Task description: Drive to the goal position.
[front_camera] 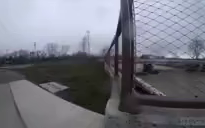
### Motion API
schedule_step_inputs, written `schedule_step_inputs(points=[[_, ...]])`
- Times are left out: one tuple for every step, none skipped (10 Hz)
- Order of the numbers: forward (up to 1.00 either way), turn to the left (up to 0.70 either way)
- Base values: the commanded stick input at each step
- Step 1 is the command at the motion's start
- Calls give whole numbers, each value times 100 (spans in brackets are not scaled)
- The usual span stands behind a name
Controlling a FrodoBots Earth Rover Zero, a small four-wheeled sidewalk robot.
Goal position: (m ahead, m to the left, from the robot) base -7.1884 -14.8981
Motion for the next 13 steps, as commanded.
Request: schedule_step_inputs(points=[[4,0],[4,0],[4,0],[4,0],[4,0],[4,0],[4,0],[4,0],[4,0],[4,0],[4,0],[4,0],[4,0]])
